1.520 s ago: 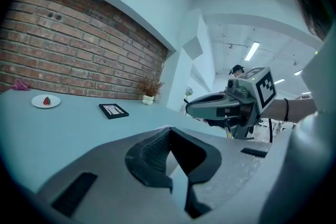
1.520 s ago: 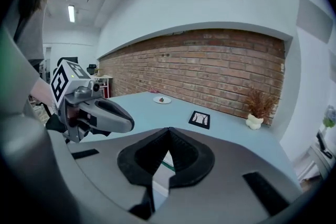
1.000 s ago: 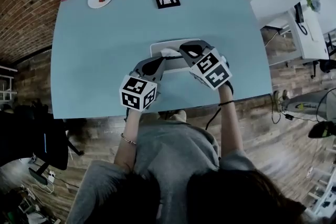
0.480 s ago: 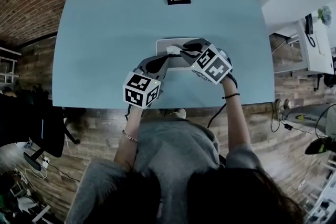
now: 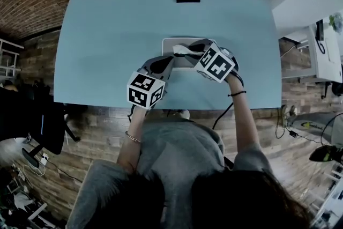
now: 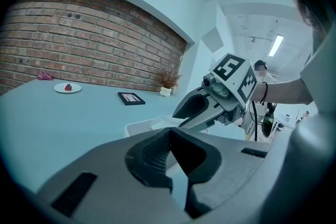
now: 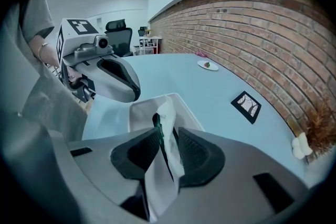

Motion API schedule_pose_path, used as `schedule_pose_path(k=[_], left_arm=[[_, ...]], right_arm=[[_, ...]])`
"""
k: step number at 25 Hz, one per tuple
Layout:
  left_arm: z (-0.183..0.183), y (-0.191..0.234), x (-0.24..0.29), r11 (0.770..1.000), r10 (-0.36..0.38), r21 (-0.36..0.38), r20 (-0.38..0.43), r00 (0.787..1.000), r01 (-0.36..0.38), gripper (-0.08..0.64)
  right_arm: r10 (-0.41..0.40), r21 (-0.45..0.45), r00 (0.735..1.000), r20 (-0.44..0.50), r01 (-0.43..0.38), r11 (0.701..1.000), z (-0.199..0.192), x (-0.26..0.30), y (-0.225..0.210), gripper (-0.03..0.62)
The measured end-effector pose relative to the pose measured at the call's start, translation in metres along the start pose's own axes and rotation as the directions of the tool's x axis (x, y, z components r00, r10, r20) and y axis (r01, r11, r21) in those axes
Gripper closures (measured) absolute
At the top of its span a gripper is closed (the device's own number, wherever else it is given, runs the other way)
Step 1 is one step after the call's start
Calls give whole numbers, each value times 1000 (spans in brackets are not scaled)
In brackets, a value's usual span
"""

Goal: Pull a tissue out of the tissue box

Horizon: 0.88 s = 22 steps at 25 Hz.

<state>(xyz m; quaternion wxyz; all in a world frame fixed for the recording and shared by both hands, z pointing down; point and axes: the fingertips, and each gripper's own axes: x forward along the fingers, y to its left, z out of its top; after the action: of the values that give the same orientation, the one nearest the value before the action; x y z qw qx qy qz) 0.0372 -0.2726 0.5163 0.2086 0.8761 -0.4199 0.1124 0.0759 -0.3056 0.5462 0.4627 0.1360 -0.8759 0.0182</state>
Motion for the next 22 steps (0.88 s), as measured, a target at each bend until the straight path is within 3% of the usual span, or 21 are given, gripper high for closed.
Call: schedule_pose_path(k=[6, 11, 22], left_arm=[[-5, 0, 1, 1000, 5, -6, -12, 1000, -5, 557], [-7, 2, 1, 1000, 11, -11, -15, 1000, -11, 557], [-9, 1, -1, 1000, 13, -10, -21, 1000, -13, 557]], right_arm=[[4, -8, 1000, -14, -4, 1000, -4, 5, 2, 500], [-30, -50, 999, -27, 28, 998, -5, 6, -3, 580], [-45, -85, 999, -28, 42, 995, 0, -1, -5, 589]])
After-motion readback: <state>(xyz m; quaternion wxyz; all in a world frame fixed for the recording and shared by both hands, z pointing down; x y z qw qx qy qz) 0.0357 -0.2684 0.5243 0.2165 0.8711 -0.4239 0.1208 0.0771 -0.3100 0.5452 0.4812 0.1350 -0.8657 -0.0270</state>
